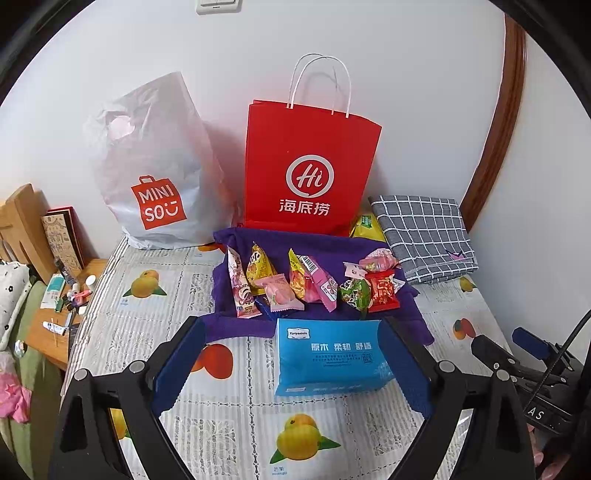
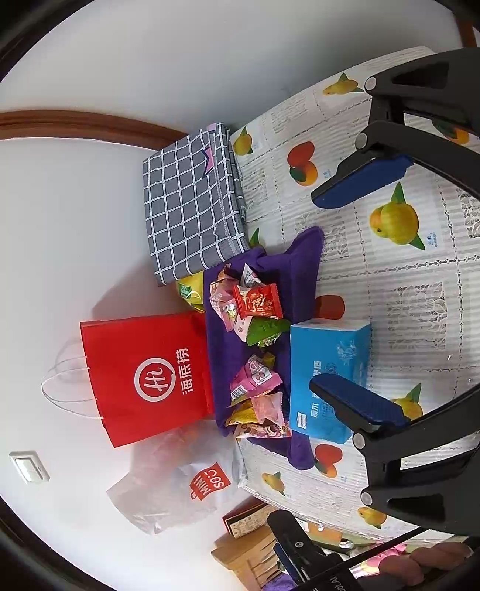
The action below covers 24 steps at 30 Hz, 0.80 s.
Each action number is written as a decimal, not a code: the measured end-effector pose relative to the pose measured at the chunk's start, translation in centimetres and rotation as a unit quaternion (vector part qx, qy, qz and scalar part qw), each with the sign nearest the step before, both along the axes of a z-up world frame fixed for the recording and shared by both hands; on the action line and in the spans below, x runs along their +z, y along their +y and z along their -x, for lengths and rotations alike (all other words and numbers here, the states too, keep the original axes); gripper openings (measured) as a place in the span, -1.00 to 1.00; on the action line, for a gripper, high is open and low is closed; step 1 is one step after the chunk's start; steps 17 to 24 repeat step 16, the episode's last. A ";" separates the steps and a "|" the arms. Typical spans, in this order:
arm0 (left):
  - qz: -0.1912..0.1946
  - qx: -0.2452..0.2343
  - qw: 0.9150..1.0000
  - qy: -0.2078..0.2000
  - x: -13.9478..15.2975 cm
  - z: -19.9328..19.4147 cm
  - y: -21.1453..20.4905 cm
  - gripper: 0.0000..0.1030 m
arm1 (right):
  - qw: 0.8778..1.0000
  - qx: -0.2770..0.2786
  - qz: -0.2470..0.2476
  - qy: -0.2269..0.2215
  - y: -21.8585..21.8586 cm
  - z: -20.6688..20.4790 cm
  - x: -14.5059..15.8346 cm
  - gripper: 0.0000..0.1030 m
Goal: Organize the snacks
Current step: 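Withdraw both grippers back from the towel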
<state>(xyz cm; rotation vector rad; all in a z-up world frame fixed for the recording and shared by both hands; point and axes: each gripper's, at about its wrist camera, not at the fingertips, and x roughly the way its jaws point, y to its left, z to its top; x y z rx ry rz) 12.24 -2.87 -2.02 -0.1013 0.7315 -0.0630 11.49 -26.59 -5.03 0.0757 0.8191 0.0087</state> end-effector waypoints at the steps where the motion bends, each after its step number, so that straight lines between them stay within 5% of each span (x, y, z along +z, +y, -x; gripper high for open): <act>1: 0.000 0.000 1.000 0.000 0.0 0.1 0.0 0.83 | 1.000 0.000 0.000 0.000 0.0 0.0 0.0 0.75; 24: 0.000 -0.003 1.000 -0.006 0.2 0.6 -0.1 0.83 | 1.000 0.001 0.000 -0.004 0.1 0.5 0.2 0.75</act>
